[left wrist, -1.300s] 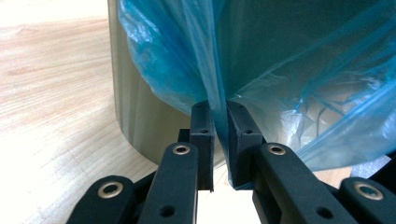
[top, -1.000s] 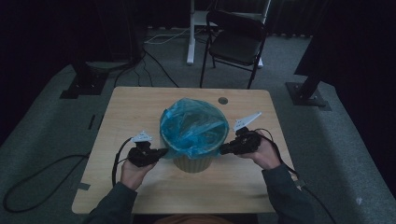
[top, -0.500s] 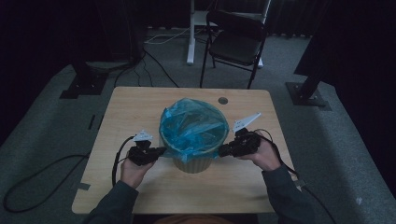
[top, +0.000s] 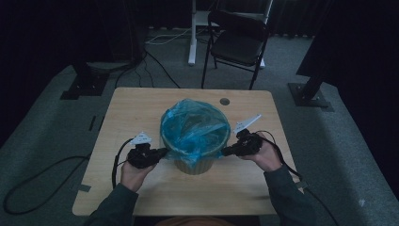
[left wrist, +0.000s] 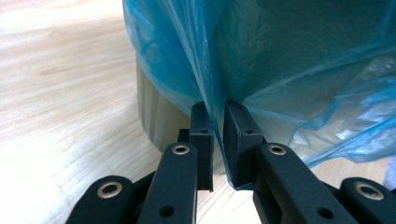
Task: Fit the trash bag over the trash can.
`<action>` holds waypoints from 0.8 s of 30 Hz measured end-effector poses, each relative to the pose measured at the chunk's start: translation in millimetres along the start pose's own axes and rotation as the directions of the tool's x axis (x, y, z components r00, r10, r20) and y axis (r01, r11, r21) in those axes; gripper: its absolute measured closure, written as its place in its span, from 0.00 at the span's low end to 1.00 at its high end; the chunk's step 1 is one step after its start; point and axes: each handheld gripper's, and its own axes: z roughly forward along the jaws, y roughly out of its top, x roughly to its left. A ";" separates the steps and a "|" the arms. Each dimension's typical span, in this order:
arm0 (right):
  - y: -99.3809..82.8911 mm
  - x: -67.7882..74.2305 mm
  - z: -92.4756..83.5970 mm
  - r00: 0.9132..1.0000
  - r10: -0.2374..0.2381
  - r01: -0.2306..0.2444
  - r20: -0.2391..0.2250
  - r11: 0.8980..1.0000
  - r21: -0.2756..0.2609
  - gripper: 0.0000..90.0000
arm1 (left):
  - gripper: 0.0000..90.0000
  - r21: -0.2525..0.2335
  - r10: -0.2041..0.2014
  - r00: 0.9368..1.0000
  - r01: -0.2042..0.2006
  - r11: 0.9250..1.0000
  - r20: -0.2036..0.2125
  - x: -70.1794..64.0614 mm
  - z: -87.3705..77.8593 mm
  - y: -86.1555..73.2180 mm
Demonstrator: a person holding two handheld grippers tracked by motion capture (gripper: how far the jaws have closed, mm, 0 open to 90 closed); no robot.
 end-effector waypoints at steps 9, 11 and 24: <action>-11.6 -18.7 0.1 0.992 0.088 -0.090 0.092 0.996 0.019 1.00 | 0.90 -0.010 0.007 1.000 -0.007 1.000 0.004 0.2 -2.5 -0.7; -13.4 -21.8 -2.9 0.988 0.104 -0.107 0.116 0.994 0.019 1.00 | 0.90 -0.010 0.003 1.000 -0.003 1.000 0.008 0.6 -2.0 -0.9; -19.5 -25.7 -10.8 0.983 0.126 -0.126 0.137 0.992 -0.005 0.93 | 0.76 -0.077 -0.010 0.999 0.013 0.997 0.043 2.7 -15.2 -1.1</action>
